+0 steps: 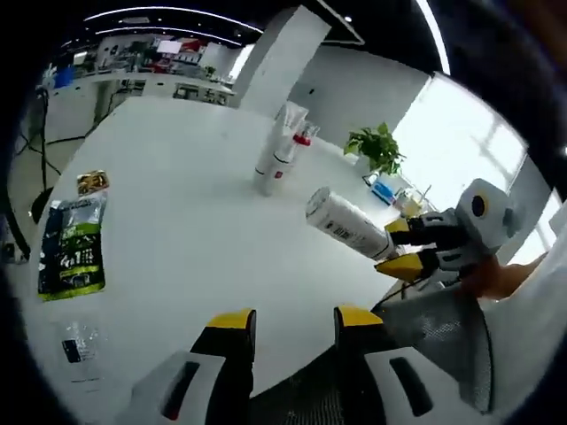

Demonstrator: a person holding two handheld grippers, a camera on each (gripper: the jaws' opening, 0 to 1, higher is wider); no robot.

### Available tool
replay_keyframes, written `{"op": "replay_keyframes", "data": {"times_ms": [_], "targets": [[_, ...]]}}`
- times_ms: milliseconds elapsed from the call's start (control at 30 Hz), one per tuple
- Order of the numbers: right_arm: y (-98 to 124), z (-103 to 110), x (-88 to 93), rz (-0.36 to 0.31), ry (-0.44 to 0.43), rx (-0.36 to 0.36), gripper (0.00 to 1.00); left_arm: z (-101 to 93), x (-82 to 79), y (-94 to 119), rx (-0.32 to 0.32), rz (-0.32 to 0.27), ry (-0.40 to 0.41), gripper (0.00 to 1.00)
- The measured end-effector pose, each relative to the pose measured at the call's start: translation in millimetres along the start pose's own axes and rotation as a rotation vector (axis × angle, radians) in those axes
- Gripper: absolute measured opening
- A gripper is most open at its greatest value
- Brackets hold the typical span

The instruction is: Arrange the skincare products in the storage area until every visible bottle or jar stands upright without overlapping.

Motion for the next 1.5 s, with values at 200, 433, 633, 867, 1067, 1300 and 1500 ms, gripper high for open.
{"op": "replay_keyframes", "data": {"times_ms": [200,433,633,867,1067,1300,1500], "targets": [[-0.7,3.3,-0.7,0.003,0.015,-0.01,0.17,0.0,6.8,-0.3,-0.004,0.033,-0.043,0.28],[-0.3,0.8,1.9,0.013,0.013,0.003,0.17,-7.8,13.6,-2.0,0.045,0.071,-0.073,0.22],[0.2,-1.2,3.0,0.015,0.005,0.012,0.17,-4.6,11.6,1.7,0.035,0.072,-0.024,0.06],[-0.3,0.9,2.1,0.014,0.014,0.003,0.17,-15.4,0.7,7.9,0.097,0.009,-0.014,0.02],[-1.0,4.2,2.2,0.017,0.026,-0.01,0.17,-13.9,0.4,7.5,0.086,0.011,-0.001,0.02],[-1.4,7.3,5.8,0.031,0.036,-0.024,0.17,-13.9,1.1,8.9,0.081,0.006,0.007,0.06],[-0.5,6.2,4.2,0.026,0.039,-0.016,0.17,-15.3,-1.3,9.8,0.092,-0.003,0.009,0.1]]}}
Point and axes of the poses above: the point that each gripper's makers call its tool centre point, and the gripper's own axes: y roughly backward along the fingers, z roughly to its left, x roughly out of its underside, the point moved 2 cm from there along y, roughly backward along the fingers, and after that the axes turned 2 degrees about y, right-handed, at the moved point
